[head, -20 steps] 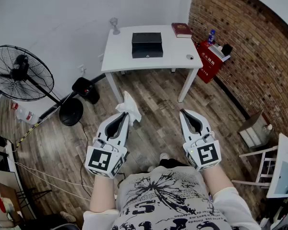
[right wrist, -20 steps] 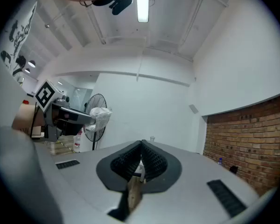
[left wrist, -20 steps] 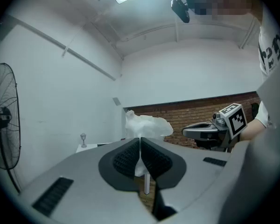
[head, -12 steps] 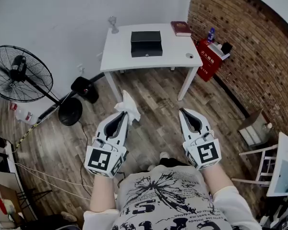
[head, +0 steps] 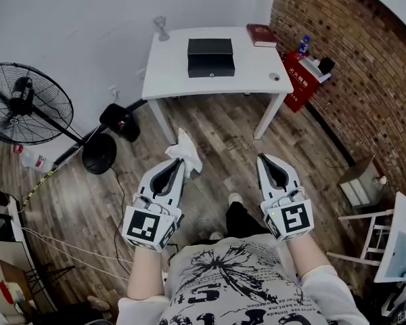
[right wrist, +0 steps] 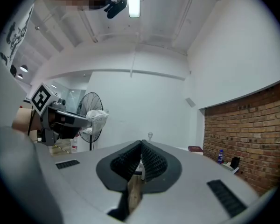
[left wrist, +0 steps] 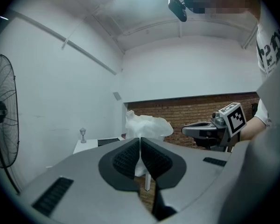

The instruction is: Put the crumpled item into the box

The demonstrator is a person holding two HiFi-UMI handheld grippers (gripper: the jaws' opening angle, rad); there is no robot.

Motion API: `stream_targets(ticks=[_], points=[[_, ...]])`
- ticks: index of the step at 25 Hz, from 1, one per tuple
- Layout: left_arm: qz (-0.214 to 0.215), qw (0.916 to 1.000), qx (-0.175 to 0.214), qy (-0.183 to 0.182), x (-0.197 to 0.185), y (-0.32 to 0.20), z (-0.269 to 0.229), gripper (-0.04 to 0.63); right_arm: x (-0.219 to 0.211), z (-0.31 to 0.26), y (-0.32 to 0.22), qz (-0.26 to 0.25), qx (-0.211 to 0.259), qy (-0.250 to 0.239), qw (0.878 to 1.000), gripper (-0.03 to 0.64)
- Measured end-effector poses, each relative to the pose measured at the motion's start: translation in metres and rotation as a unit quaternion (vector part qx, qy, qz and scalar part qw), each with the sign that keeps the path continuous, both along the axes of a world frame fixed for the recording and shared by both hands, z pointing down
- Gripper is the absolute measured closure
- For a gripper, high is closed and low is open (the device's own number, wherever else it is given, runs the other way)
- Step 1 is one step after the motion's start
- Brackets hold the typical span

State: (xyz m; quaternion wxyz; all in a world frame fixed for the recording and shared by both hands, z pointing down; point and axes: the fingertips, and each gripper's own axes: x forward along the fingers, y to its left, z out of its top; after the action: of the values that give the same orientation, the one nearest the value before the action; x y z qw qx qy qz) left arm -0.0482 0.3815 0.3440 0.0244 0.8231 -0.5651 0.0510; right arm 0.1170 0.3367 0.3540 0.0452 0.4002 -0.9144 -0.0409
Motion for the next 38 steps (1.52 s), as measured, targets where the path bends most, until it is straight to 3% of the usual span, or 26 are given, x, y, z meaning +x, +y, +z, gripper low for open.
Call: stream_targets(ticks=[7,21,27,32,38], points=[[-0.021,0.9997,-0.005,-0.014,-0.009,-0.083,0.001,0.574,-0.015,0.001,-0.092,-0.027,0.0,-0.008,1.0,0.601],[-0.074,0.9968,-0.008,-0.029,0.014,-0.345,-0.012,0.574,0.003,-0.01,-0.374,-0.067,-0.009,-0.002,0.998,0.601],[-0.082,0.9957,-0.029,-0.032,0.005,-0.421,0.005,0.572,-0.007,0.004,-0.454,-0.069,-0.023,0.004,0.997,0.601],[-0.06,0.9936,-0.072,-0.063,-0.01,-0.484,0.03,0.572,-0.028,0.018,-0.504,-0.072,-0.036,0.012,0.997,0.601],[-0.006,0.9894,-0.131,-0.062,-0.044,-0.565,0.075,0.572,-0.066,0.029,-0.565,-0.044,-0.047,0.009,0.998,0.603]])
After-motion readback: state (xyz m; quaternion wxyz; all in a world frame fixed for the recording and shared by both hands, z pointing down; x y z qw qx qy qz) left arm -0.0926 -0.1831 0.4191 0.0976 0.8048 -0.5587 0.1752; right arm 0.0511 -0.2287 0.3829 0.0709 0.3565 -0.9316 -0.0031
